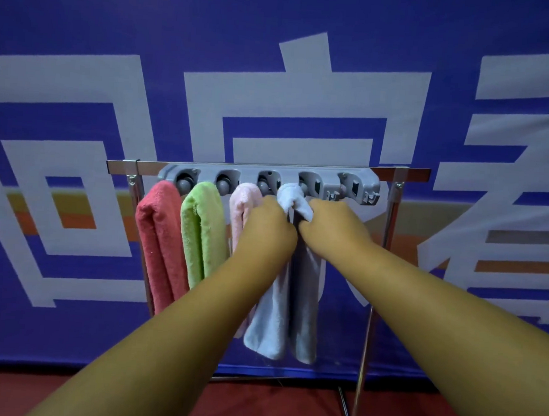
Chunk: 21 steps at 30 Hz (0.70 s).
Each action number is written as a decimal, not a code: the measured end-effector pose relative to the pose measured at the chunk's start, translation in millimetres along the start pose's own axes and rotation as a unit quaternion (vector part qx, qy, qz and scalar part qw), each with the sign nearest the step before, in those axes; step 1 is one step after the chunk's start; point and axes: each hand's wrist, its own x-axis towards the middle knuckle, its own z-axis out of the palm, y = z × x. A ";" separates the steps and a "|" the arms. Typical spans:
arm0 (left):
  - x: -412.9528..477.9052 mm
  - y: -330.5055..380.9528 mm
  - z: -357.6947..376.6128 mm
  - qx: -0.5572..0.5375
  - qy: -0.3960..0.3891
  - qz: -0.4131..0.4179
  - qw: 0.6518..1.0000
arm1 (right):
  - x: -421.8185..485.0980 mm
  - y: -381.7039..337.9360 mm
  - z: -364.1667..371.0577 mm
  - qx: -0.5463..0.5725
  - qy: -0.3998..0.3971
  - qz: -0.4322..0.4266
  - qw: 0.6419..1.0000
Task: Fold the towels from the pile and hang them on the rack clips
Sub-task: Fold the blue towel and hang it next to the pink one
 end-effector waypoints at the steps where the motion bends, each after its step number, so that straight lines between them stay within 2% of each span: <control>1: -9.6 -10.2 13.6 -0.035 0.019 0.011 0.999 | -5.5 4.2 3.2 0.043 0.007 0.005 0.999; 5: -28.7 -42.6 65.9 -0.096 -0.021 -0.022 0.995 | -16.3 12.5 29.4 0.163 -0.017 0.059 0.985; 7: -40.6 -52.5 83.7 -0.129 -0.037 -0.044 0.990 | -22.1 17.8 47.8 0.177 -0.037 0.062 0.982; 15: -56.3 -92.3 149.3 -0.114 -0.065 -0.087 0.988 | -45.1 50.1 124.9 0.125 -0.101 0.075 0.984; 21: -71.8 -114.9 163.8 -0.115 -0.091 -0.122 0.982 | -70.3 75.5 172.5 0.105 -0.142 0.110 0.978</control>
